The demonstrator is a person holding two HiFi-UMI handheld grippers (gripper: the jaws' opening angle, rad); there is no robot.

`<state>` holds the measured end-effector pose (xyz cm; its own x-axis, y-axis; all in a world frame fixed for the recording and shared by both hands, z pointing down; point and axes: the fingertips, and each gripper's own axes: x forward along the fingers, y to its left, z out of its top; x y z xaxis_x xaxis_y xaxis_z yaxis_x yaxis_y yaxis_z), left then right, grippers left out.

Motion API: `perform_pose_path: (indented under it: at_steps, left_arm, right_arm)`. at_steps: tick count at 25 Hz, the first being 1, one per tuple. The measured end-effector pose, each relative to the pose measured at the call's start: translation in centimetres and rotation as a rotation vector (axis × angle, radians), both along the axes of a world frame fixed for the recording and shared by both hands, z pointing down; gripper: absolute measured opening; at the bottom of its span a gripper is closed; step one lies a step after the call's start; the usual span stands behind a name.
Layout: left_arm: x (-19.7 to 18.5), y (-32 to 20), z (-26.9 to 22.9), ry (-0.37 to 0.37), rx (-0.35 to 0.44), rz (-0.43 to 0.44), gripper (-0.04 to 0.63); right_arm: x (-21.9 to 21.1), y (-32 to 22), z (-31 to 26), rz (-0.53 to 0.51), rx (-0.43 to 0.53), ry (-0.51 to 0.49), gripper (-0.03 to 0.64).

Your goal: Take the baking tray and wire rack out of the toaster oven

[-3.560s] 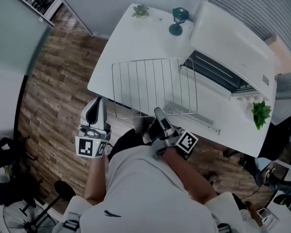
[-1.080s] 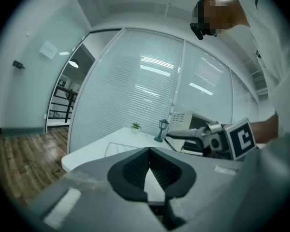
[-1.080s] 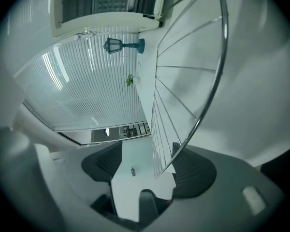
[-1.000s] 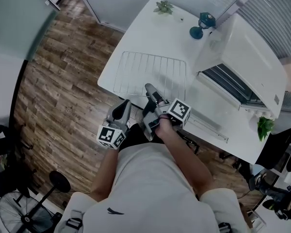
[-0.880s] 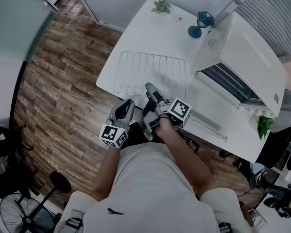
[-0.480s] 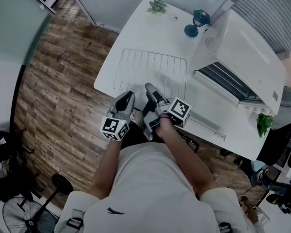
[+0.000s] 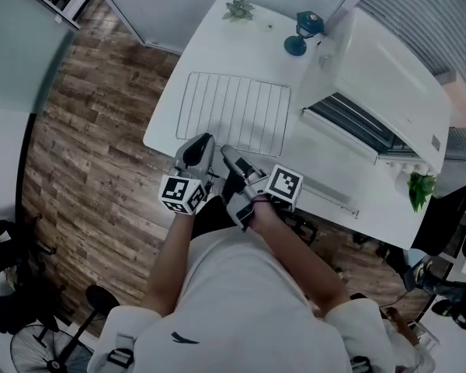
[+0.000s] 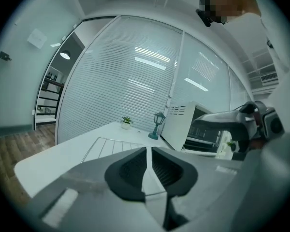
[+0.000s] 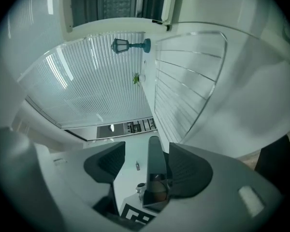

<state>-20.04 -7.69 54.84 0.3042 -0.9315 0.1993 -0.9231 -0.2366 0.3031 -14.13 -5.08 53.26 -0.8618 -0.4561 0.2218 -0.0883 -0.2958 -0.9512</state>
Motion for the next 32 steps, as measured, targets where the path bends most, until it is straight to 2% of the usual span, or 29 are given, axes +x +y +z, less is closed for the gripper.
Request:
perform_pose_path:
  at_steps: [4,7,9,13,18,22,24,26,28,32]
  left_arm:
    - [-0.1,-0.1,-0.5,-0.009,0.011,0.008,0.035]
    - [-0.2,0.3,-1.4,-0.006,0.023,0.006,0.035]
    - [-0.6,0.8,-2.3,-0.008,0.043,-0.002,0.035]
    - [-1.1,1.8,-5.2,-0.041,0.104,-0.008,0.035]
    - [-1.8,2.3,-9.7,-0.061,0.184,-0.024,0.035]
    - [-1.0,2.3,-12.5,-0.097,0.243,-0.015,0.028]
    - [0.1,2.2,-13.3,-0.139,0.27,0.011,0.024]
    - [1.5,2.1,-13.8,-0.177,0.291,0.049,0.017]
    - [2.7,2.0,-14.0,-0.159,0.298,0.075,0.008]
    - [4.6,2.0,-13.9,-0.102,0.297,0.111,0.005]
  right_arm:
    - [1.3,-0.1,-0.9,0.018,0.044,0.016,0.268]
    - [3.1,-0.8,-2.2,0.037,0.134,0.06,0.259]
    - [4.6,-1.5,-3.5,0.054,0.246,0.117,0.247]
    - [8.0,-3.3,-8.0,0.114,0.564,0.251,0.192]
    - [13.8,-3.8,-12.2,0.205,0.916,0.576,0.108]
    - [18.0,-3.0,-13.6,0.229,1.119,0.864,0.055]
    - [19.8,-2.4,-13.9,0.223,1.203,1.021,0.036]
    - [21.3,-1.6,-13.8,0.207,1.258,1.152,0.002]
    - [22.4,-1.1,-13.6,0.195,1.275,1.228,0.0]
    - [24.0,-0.5,-13.6,0.24,1.249,1.244,-0.001]
